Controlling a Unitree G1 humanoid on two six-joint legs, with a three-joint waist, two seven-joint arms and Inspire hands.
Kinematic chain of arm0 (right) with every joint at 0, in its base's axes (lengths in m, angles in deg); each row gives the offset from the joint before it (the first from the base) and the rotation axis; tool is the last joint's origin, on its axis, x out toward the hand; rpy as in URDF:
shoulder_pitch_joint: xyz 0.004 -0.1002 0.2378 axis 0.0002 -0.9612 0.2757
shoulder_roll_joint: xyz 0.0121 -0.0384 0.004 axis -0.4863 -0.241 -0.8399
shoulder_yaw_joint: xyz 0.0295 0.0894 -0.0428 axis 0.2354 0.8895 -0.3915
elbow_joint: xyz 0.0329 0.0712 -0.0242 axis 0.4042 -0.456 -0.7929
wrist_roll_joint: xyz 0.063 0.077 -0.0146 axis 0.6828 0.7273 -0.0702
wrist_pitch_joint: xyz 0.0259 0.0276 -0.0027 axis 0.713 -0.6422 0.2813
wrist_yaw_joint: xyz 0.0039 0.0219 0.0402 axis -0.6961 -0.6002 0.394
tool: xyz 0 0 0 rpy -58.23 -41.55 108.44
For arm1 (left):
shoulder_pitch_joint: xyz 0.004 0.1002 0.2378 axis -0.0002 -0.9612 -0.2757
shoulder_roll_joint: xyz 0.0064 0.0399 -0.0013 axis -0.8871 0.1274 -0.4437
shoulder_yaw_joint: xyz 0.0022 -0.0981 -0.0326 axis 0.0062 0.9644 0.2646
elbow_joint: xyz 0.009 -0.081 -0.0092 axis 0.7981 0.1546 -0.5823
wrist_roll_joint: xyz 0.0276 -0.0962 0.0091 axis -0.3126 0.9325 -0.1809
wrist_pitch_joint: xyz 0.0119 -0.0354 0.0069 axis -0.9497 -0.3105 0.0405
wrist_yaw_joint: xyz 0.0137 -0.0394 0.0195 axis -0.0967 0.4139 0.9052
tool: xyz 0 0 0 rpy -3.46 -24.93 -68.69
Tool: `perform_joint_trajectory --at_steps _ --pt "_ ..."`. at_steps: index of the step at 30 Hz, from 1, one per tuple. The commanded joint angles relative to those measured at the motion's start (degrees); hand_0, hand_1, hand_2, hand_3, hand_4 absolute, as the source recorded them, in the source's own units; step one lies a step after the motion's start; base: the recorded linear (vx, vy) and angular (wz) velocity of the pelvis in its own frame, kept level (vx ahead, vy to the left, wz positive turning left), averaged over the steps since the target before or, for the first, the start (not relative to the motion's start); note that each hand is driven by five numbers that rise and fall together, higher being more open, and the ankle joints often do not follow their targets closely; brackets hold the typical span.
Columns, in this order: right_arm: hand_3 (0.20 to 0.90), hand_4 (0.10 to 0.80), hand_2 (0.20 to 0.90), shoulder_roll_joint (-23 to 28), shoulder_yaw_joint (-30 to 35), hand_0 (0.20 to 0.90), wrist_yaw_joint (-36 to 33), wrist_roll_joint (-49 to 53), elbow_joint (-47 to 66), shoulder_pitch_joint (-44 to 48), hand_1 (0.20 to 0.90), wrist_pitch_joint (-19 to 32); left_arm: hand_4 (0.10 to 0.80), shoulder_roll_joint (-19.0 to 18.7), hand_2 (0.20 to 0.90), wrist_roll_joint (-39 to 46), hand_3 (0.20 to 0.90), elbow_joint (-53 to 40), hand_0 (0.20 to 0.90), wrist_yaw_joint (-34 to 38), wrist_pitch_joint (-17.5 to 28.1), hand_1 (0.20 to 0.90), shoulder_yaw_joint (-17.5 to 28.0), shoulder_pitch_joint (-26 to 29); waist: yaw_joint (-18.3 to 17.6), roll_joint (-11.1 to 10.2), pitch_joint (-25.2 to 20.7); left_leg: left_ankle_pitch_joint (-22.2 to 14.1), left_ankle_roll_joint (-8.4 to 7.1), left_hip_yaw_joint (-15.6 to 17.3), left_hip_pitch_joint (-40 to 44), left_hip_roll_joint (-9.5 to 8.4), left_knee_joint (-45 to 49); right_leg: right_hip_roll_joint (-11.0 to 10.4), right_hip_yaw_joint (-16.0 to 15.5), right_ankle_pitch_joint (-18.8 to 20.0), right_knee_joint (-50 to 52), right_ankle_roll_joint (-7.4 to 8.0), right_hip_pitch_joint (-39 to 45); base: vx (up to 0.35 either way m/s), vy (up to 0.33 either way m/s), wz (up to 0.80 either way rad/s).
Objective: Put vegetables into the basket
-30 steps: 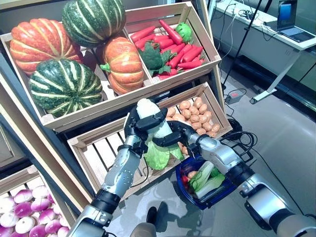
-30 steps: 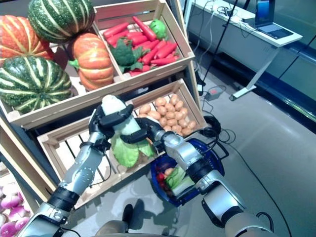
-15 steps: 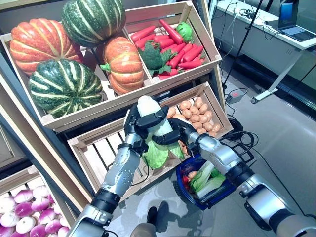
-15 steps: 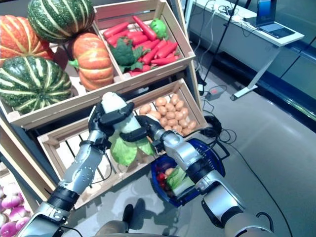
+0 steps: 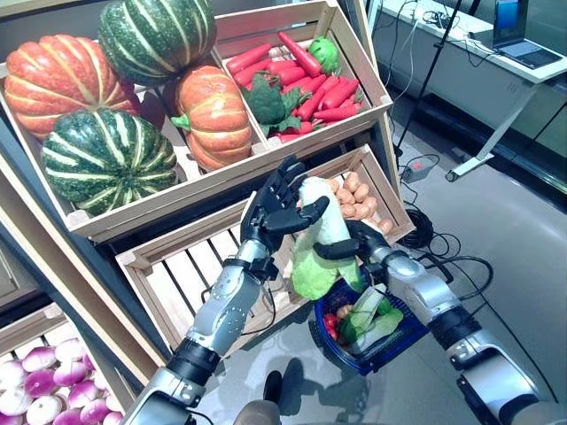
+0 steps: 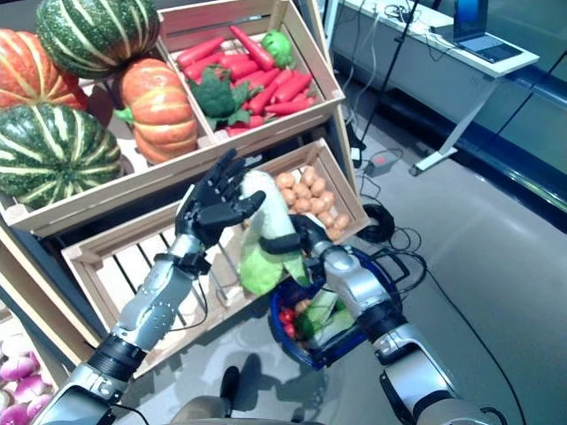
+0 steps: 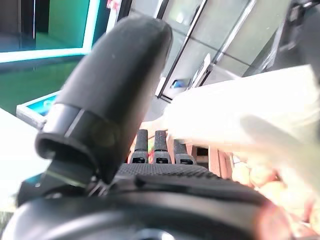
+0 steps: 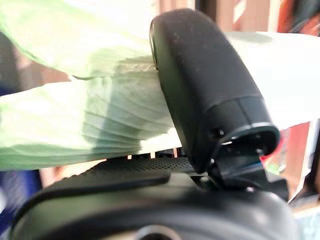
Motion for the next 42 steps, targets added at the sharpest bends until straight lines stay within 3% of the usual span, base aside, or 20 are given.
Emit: perform_joint_trajectory --at_steps 1,12,20,22,25,28,32,39,41,42 --pt "0.300 0.400 0.300 4.6 5.4 0.300 -1.9 -1.7 1.3 0.7 0.300 5.4 0.800 0.5 0.900 -4.1 0.900 -2.5 0.900 -2.1 4.7 0.900 2.7 2.6 -0.2 0.7 -6.2 -5.7 -2.19 2.5 4.6 2.99 0.0 -2.1 2.0 10.4 -1.5 -1.53 -4.8 0.041 -0.013 -0.08" --pt "0.300 0.400 0.300 9.7 12.1 0.300 -1.5 -1.0 -6.2 -5.1 0.300 6.3 0.800 -2.5 0.900 -5.5 0.900 2.0 0.900 -0.7 5.9 0.900 9.9 -1.6 -0.9 0.8 -5.8 -5.7 -2.49 4.3 5.1 3.84 0.0 -1.9 2.5 10.3 -1.2 -1.46 -5.1 0.041 -0.001 -0.16" --pt "0.300 0.400 0.300 7.1 19.9 0.300 -2.9 12.5 -13.4 -8.9 0.300 7.5 0.800 -1.6 0.900 -6.1 0.900 4.0 0.900 -2.1 5.5 0.900 10.6 -3.8 -0.6 1.3 -4.7 -6.1 -2.46 4.4 5.2 3.93 0.0 -1.9 2.6 9.7 -0.2 -1.37 -5.6 0.055 -0.014 -0.06" --pt "0.300 0.400 0.300 5.6 21.4 0.300 -4.6 18.7 -16.0 -8.6 0.300 8.7 0.800 -1.8 0.900 -6.1 0.900 4.4 0.900 -2.1 6.2 0.900 9.9 -4.0 -0.2 1.9 -3.4 -5.7 -2.51 4.1 4.3 3.81 0.1 -1.9 2.9 9.0 1.5 -1.67 -7.3 -0.070 0.012 -0.06" --pt "0.300 0.400 0.300 3.9 21.9 0.300 -6.9 23.3 -24.2 -0.8 0.300 12.4 0.800 -1.9 0.900 -5.2 0.900 7.0 0.900 -1.2 10.1 0.900 7.5 0.5 0.5 3.4 2.5 -4.7 -2.44 2.6 -1.3 3.16 1.8 -2.2 2.4 8.6 5.0 -2.17 -13.1 -0.434 0.028 -0.10" --pt "0.300 0.400 0.300 4.8 21.8 0.300 -6.6 28.2 -30.2 6.3 0.300 12.9 0.800 -1.9 0.900 -3.7 0.900 8.2 0.900 -0.2 11.8 0.900 6.1 4.4 0.6 5.1 7.8 -3.8 -1.97 1.9 -5.5 2.15 3.2 -2.3 2.1 8.8 7.4 -2.53 -17.6 -0.324 0.048 0.03" --pt "0.300 0.400 0.300 6.2 22.2 0.300 -7.9 34.1 -33.5 10.7 0.300 14.6 0.800 -2.0 0.900 -0.6 0.900 8.1 0.900 -0.6 13.8 0.900 4.9 5.6 0.9 7.0 13.5 -3.7 -1.84 1.6 -13.4 0.50 10.2 -3.0 1.3 7.9 14.8 -3.09 -25.1 -0.228 0.059 -0.01" --pt "0.300 0.400 0.300 8.7 22.5 0.300 -9.1 36.2 -34.7 14.5 0.300 15.1 0.800 -2.0 0.900 -0.3 0.900 5.9 0.900 0.3 13.2 0.900 3.9 6.2 1.8 7.8 17.9 -8.3 -0.39 2.5 -24.2 -1.71 24.4 -5.7 -0.3 3.3 29.6 -4.11 -35.2 -0.129 0.020 0.12" --pt "0.300 0.400 0.300 9.1 22.4 0.300 -9.3 36.7 -34.5 15.4 0.300 15.4 0.800 -2.3 0.900 0.2 0.900 5.5 0.900 1.1 12.7 0.900 3.7 6.6 2.0 7.8 18.8 -10.3 0.43 3.2 -27.7 -2.00 29.5 -7.1 -0.5 1.3 35.7 -4.56 -39.1 -0.105 0.006 0.22" --pt "0.300 0.400 0.300 9.6 22.4 0.300 -9.4 37.1 -34.3 16.0 0.300 15.9 0.800 -2.3 0.900 0.8 0.900 4.9 0.900 1.0 12.4 0.900 3.5 6.9 2.1 7.7 19.4 -13.2 0.46 2.9 -30.0 -2.33 34.0 -7.9 0.3 -1.3 40.3 -4.37 -40.9 -0.092 -0.006 0.14"
